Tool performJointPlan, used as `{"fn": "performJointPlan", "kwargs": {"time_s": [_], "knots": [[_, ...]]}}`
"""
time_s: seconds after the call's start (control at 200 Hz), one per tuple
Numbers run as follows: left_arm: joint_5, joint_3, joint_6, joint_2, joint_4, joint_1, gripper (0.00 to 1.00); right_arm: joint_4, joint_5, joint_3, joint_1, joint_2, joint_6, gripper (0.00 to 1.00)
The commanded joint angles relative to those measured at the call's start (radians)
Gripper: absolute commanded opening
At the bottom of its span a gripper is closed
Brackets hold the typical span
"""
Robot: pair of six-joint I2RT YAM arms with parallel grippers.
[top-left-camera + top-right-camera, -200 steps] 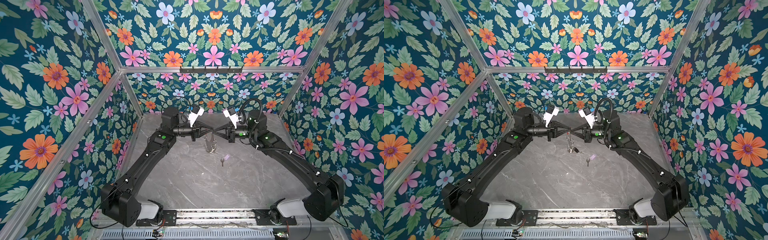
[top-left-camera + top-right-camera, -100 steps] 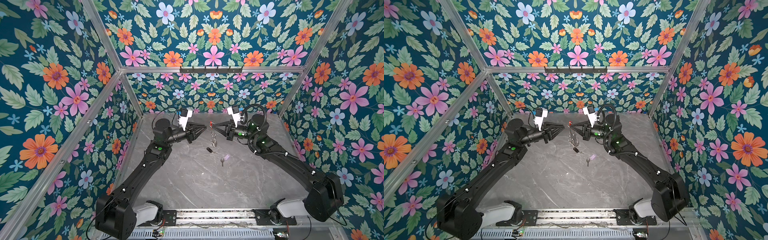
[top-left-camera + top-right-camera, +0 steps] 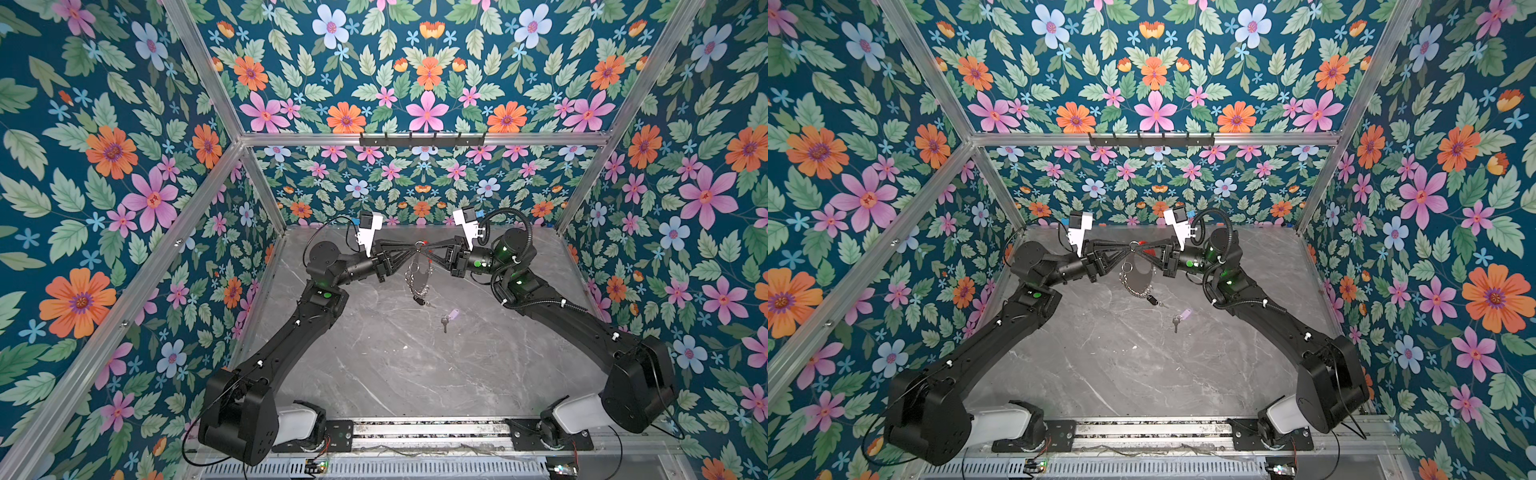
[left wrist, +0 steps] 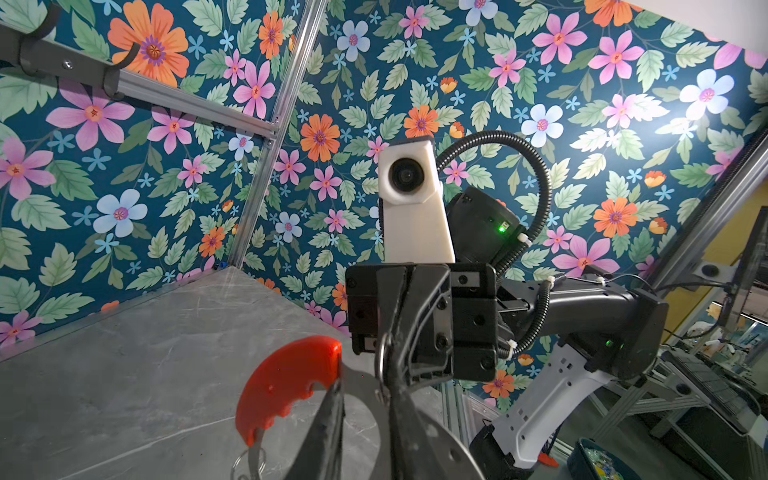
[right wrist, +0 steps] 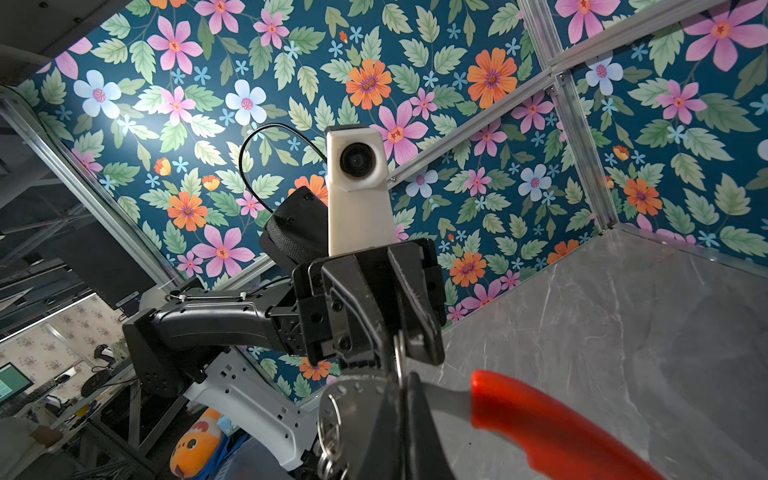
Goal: Put the keys on the keyring
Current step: 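Open the right gripper and release the ring while the left gripper holds the keyring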
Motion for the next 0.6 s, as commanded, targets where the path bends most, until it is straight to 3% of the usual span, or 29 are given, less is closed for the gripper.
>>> {"fn": "performJointPlan", "kwargs": {"time_s": [0.0,0.125,0.395,0.595], "knots": [[0.020,0.007,-0.024,0.002,0.065,-0.002,0.22,0.067,-0.019,0.014,0.004,0.005,0.017,0.00],[0.022,0.013,-0.024,0.005,0.065,-0.001,0.20,0.067,-0.021,0.017,0.007,0.008,0.017,0.00],[0.039,0.003,-0.011,0.001,0.068,-0.004,0.00,0.061,-0.019,0.024,0.015,0.020,0.016,0.00],[-0.027,-0.017,0.109,-0.046,-0.055,-0.004,0.00,-0.001,0.021,0.012,0.016,0.009,-0.025,0.00]]}}
